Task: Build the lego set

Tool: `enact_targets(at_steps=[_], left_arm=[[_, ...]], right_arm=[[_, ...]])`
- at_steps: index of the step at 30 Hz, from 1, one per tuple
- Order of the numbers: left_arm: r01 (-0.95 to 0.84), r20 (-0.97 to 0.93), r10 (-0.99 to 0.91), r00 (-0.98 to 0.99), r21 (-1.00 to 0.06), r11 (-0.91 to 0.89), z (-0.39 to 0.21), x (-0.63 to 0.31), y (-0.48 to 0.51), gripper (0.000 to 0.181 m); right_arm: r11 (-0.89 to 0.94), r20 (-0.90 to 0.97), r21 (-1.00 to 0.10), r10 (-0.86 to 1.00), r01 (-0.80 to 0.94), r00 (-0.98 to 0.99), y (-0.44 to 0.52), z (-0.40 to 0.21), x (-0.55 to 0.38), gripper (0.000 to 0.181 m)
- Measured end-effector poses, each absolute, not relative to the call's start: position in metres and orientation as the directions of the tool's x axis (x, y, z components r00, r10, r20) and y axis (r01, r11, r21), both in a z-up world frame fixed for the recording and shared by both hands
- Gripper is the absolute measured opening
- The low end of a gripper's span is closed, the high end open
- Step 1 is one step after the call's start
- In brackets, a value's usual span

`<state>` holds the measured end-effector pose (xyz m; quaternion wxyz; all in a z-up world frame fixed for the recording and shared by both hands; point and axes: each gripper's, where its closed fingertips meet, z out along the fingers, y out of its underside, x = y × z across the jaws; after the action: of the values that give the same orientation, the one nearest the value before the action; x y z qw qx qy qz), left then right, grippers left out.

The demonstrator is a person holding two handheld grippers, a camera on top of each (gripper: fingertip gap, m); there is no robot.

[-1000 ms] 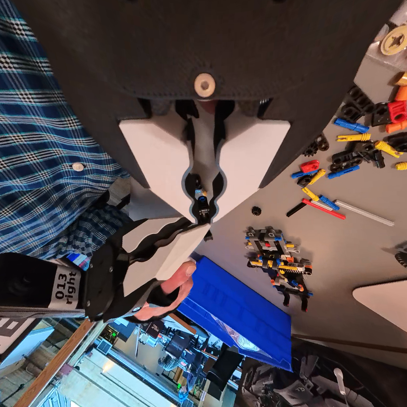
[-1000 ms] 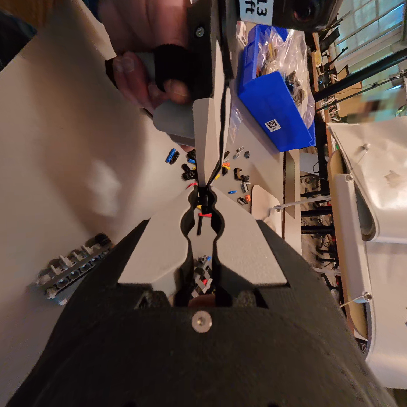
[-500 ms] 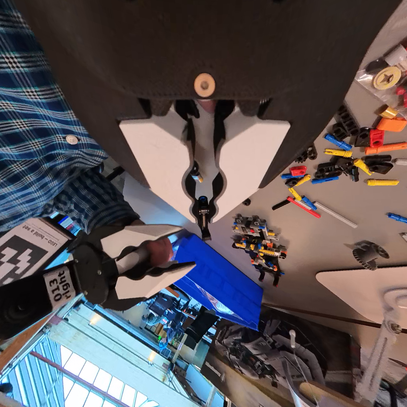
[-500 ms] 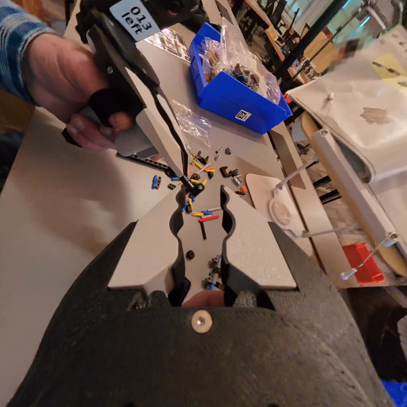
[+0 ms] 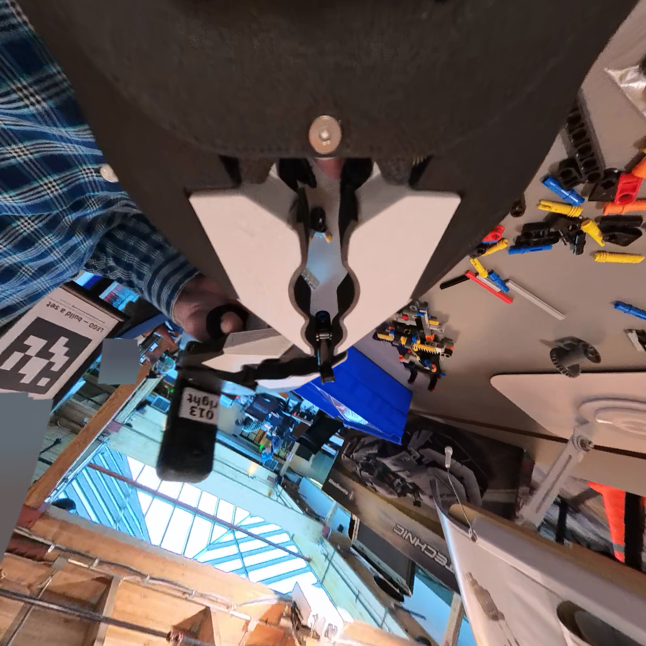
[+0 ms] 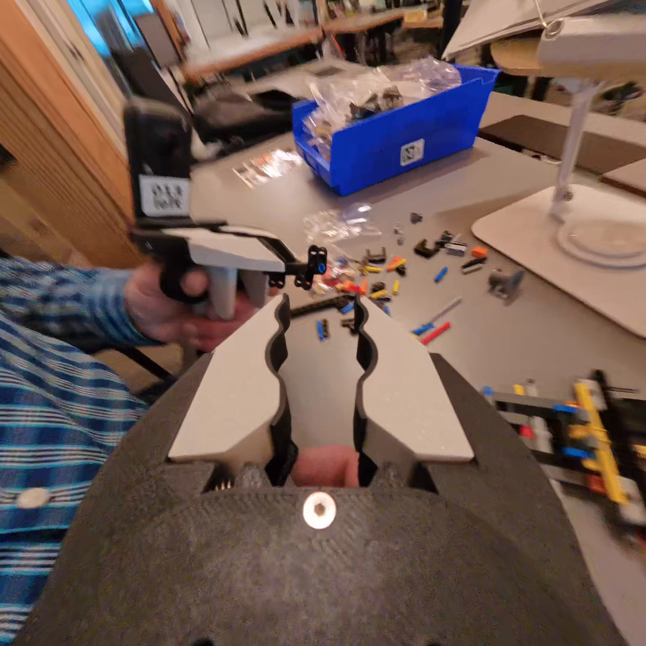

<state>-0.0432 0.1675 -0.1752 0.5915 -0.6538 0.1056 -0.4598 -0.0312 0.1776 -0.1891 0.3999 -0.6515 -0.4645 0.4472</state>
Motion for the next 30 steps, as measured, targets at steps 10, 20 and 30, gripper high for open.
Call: enact_targets(at_steps=[10, 20, 30], left_arm=[[0.437, 0.477, -0.691, 0.544, -0.863, -0.252, -0.172, -0.042, 0.166, 0.005], [0.483, 0.522, -0.698, 0.489, -0.829, -0.282, -0.17, -0.045, 0.165, 0.005], [0.49, 0.536, -0.702, 0.469, -0.819, -0.298, -0.173, -0.046, 0.164, 0.005]], right_arm=[[-0.412, -0.407, -0.904, 0.911, 0.114, 0.065, 0.167, -0.181, -0.046, 0.008], [-0.411, -0.408, -0.908, 0.912, 0.086, 0.045, 0.166, -0.177, -0.049, 0.007], [-0.392, -0.39, -0.917, 0.92, 0.072, 0.047, 0.167, -0.178, -0.049, 0.007]])
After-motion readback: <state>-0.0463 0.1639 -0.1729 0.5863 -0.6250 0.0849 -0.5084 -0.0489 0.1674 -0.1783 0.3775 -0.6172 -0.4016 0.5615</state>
